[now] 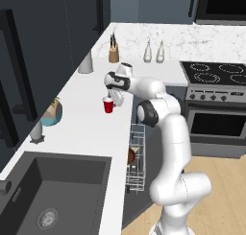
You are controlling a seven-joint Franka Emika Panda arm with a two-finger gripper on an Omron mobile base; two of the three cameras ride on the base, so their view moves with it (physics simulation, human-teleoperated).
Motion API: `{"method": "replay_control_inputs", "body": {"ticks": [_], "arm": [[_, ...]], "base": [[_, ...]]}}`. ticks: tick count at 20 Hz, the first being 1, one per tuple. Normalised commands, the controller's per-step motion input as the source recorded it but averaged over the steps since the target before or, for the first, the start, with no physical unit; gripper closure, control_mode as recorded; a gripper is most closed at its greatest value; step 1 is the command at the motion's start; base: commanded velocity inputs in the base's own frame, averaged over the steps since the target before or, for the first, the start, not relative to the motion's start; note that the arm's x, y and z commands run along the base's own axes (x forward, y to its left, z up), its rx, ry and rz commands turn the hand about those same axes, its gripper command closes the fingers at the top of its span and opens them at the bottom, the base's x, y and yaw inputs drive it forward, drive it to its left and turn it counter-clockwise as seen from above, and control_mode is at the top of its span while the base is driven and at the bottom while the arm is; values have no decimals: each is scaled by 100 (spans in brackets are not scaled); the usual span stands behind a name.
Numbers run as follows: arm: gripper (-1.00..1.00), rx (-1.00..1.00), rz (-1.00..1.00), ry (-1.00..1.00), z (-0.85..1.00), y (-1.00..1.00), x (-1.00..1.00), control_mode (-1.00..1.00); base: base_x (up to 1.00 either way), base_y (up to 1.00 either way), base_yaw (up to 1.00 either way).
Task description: Pick up the cup and bowl from the counter, place them in the dishwasher, and close the dishwasher door.
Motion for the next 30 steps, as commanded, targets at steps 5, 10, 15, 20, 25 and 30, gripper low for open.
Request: {"method": "replay_control_inputs", "body": {"ticks": [5, 10, 15, 20, 25, 30], "arm": [[-100, -1, 0, 0, 0, 0, 18, -100], [-100, -1, 0, 0, -10, 0, 4, -100], [-100, 0, 0, 0, -9, 0, 18, -100], [-100, -1, 0, 0, -17, 0, 22, -100], [-100, -2, 0, 0, -19, 0, 25, -100], [100, -1, 0, 1, -11, 0, 9, -100]], "base": [[0, 0, 0], [0, 0, 0], [0, 0, 0], [0, 0, 0], [0, 0, 0], [0, 0, 0]]}}
